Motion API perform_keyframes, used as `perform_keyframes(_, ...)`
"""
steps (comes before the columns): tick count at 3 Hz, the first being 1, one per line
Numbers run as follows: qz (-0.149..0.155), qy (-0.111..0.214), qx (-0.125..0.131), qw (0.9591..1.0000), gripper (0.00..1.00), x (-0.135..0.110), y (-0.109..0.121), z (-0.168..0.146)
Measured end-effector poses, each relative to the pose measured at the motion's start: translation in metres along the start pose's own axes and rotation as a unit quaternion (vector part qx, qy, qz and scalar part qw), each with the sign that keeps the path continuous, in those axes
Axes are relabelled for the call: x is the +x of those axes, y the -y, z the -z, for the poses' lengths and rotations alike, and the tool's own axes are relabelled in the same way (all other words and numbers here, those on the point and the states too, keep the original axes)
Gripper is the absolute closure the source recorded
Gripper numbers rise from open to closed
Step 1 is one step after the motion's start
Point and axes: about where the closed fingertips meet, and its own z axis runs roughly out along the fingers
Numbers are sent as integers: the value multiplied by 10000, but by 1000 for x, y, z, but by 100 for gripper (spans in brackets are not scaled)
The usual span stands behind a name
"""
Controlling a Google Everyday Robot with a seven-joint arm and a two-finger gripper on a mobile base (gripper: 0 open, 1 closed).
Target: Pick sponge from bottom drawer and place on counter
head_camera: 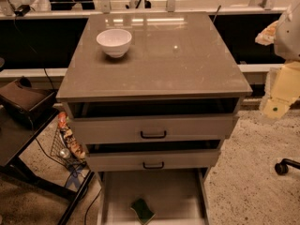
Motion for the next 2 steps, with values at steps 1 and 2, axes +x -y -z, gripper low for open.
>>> perform_keyframes(1,0,0,1,10000,0,0,0,0)
perform_keyframes(2,-33,11,124,9999,0,6,-3,-6)
